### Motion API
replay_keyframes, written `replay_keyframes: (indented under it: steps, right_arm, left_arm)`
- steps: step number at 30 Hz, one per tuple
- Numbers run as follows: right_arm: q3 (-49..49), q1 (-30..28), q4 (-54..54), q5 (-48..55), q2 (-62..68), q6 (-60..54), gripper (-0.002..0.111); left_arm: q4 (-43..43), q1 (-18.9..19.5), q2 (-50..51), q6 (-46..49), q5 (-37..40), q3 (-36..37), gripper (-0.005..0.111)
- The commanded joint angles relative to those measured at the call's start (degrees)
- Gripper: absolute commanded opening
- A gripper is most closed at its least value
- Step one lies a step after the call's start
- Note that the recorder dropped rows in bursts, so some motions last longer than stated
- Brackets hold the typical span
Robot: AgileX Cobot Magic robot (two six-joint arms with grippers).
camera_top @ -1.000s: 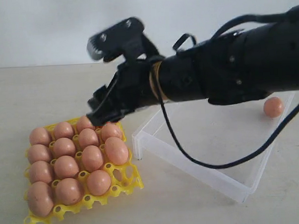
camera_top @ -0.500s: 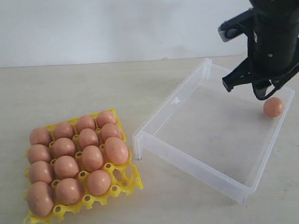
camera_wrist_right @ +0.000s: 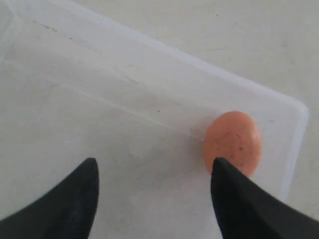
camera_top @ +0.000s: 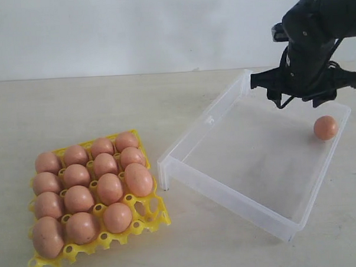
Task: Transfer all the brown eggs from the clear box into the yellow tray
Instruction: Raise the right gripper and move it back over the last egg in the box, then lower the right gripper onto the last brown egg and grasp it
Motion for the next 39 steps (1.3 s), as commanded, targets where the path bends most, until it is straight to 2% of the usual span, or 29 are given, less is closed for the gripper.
replay_keyframes:
  steps: [1, 3, 15, 17, 21, 23, 39]
  right_arm:
    - [-0.3, -1.8, 1.5, 1.9, 3.5, 7.2, 0.044]
    - [-0.3, -2.7, 2.9, 2.3, 5.0, 7.2, 0.040]
    - [-0.9, -4.1, 2.6, -4.2, 6.2, -1.0, 0.041]
    - [-0.9, -4.1, 2.0, -4.6, 6.2, -1.9, 0.047]
    - [-1.6, -4.1, 1.5, -3.3, 6.2, -2.8, 0.068]
    - [-1.6, -4.1, 1.5, -2.6, 6.2, -2.8, 0.072]
    - [-1.6, -4.1, 1.5, -3.3, 6.1, 1.5, 0.072]
  left_arm:
    - [-0.4, -0.1, -0.2, -0.1, -0.4, 0.1, 0.004]
    - [-0.4, -0.1, -0.2, -0.1, -0.5, 0.1, 0.004]
    - [-0.4, -0.1, -0.2, -0.1, -0.5, 0.1, 0.004]
    - [-0.4, -0.1, -0.2, -0.1, -0.5, 0.1, 0.004]
    - [-0.4, -0.1, -0.2, -0.1, -0.5, 0.1, 0.004]
    - [-0.4, -0.1, -0.2, -0.1, -0.5, 0.1, 0.004]
    - [-0.4, -0.1, -0.2, -0.1, -0.5, 0.1, 0.004]
